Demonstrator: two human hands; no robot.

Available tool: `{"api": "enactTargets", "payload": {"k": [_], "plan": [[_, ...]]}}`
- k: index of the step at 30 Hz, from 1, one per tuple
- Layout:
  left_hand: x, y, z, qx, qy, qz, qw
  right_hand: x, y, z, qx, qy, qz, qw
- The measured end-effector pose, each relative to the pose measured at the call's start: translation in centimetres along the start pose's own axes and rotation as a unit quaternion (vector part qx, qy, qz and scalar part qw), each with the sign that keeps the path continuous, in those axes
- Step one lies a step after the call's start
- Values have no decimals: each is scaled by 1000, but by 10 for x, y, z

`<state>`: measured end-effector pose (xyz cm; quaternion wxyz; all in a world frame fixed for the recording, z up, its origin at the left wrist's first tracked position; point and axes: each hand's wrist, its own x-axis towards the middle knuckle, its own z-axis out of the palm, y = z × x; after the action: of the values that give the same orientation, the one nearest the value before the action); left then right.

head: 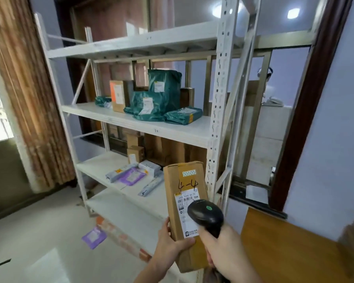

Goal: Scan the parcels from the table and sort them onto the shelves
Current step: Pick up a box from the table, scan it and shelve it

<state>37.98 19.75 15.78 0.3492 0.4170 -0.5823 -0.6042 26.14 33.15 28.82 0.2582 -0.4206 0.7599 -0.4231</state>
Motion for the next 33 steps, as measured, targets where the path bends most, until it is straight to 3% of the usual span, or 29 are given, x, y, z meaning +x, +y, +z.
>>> {"api": "enactTargets", "payload": {"k": [11,18,25,33], "plan": [[54,68,-94,-16,-8,39,999,43,-78,44,26,-13,-26,999],[117,117,-110,-1,-17,50,999,95,-122,35,47,6,-57,997],[172,168,-123,-22,0,110,994,142,-183,10,46,16,-149,988],[240,254,-130,-45,-33,185,981,187,-217,27,73,31,-162,984]]}}
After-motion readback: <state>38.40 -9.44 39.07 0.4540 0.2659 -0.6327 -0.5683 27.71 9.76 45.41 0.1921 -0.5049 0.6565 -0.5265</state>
